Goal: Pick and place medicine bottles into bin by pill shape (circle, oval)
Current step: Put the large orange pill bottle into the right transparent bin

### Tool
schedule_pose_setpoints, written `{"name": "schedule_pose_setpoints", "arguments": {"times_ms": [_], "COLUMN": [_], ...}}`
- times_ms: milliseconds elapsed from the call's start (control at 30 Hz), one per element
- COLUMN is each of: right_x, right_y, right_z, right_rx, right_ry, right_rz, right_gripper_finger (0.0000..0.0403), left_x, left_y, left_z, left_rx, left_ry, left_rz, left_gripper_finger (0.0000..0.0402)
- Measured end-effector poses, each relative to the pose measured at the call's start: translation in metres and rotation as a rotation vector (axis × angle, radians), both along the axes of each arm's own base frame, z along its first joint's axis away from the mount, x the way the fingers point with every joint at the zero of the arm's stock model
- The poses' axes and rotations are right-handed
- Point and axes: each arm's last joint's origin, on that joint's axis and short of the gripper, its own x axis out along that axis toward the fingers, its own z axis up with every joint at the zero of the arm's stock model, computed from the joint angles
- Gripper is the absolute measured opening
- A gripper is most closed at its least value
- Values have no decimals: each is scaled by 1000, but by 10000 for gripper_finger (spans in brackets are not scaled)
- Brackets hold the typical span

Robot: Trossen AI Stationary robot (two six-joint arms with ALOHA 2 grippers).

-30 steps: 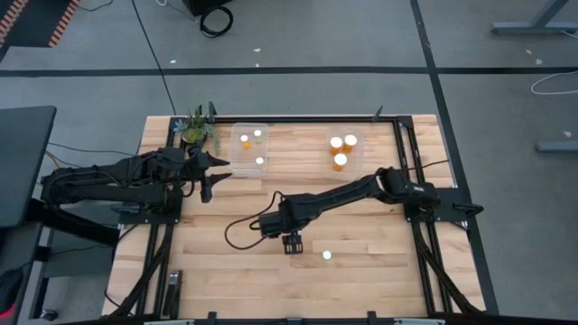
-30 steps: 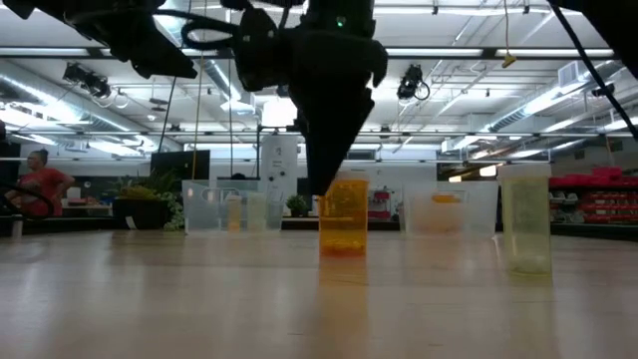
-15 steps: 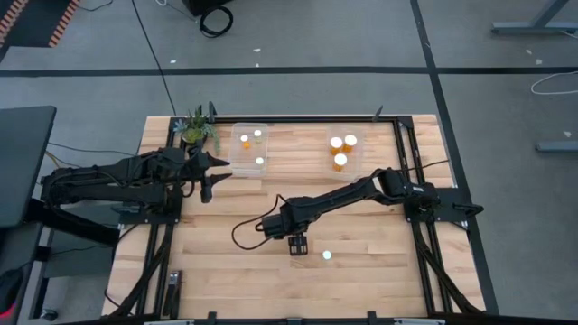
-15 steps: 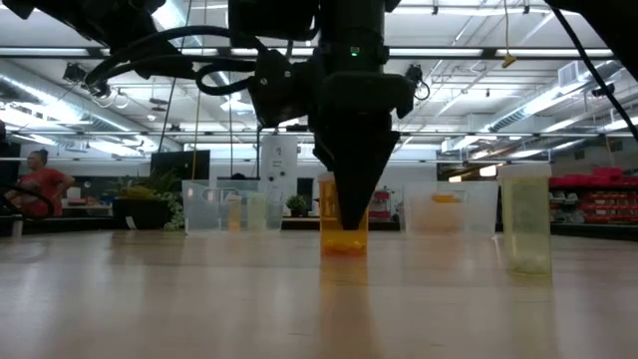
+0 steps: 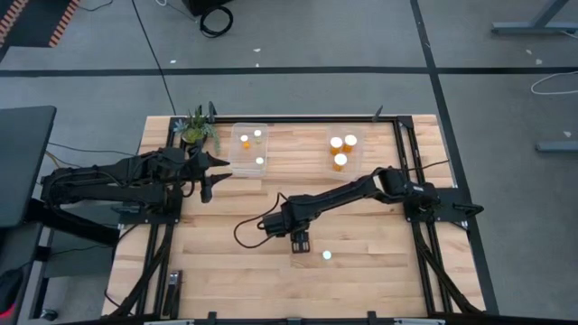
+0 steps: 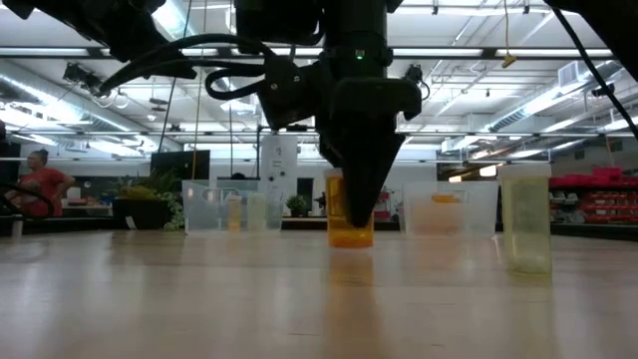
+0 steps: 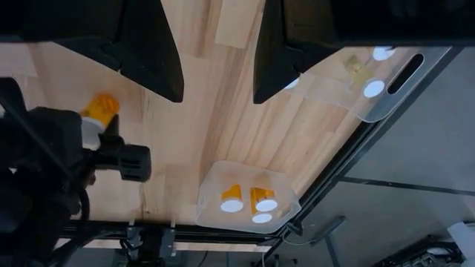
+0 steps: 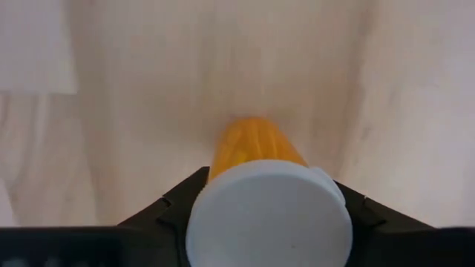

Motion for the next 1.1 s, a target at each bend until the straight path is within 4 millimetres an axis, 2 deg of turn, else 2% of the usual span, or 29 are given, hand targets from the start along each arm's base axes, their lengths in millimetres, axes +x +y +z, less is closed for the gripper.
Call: {"name": "schedule_pose_setpoints", "arguments": {"times_ms": [167, 367, 467, 600, 733, 900, 1100], "right_x": [-10, -29, -42, -70, -109, -154, -186], "right_y": [-22, -62, -83, -112, -139, -162, -181], "right_z": [25, 72, 100, 119, 121, 110, 86], "right_rx": [-79, -178, -201, -204, -206, -193, -159], "right_ry": [14, -12, -69, -100, -107, -103, -34], "right_rz": [-26, -112, -172, -267, -395, -551, -684], "right_gripper_finger": [209, 201, 204, 204, 203, 204, 204], "left_x": [0, 0, 0, 0, 0, 0, 0], "left_y": [0, 0, 0, 0, 0, 0, 0], "left_z": [0, -1, -1, -1, -1, -1, -1], "left_rx": [-2, -3, -3, -3, -3, 1, 1], "left_ry": [3, 9, 8, 11, 11, 9, 8], "left_rz": [1, 1, 1, 1, 0, -1, -1], "left_gripper_finger": [172, 172, 172, 172, 172, 172, 172]}}
